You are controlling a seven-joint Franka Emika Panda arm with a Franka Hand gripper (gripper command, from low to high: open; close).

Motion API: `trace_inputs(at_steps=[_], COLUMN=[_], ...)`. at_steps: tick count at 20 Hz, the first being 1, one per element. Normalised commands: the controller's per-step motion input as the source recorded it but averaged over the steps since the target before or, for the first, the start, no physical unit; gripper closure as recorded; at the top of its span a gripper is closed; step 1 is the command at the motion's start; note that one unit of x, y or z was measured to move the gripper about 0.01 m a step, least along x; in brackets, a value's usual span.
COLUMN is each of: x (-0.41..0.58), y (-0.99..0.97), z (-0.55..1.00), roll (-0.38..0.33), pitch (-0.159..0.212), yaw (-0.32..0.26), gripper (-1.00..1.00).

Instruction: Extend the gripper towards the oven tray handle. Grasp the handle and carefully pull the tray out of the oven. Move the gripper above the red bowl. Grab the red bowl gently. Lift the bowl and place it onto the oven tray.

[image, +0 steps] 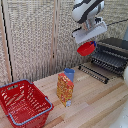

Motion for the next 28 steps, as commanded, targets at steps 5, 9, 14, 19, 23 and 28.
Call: trace_inputs(at_steps=[5,9,14,19,23,28], x=[0.083,0.126,0.178,0.150,0.046,0.003], y=[-0.19,-0.21,-0.35,-0.52,-0.75,-0.81], z=[0.00,0.04,0.25,0.54,0.65,0.24], roll=[0.044,-0.016,-0.003,0.004,0.094,0.073], pitch=[-0.289,-0.276,-0.209,-0.101,-0.023,-0.002], yaw=[-0.240,-0.257,-0.231,-0.197,-0.084,-0.083], gripper=[1.00,1.00,1.00,1.00,1.00,1.00])
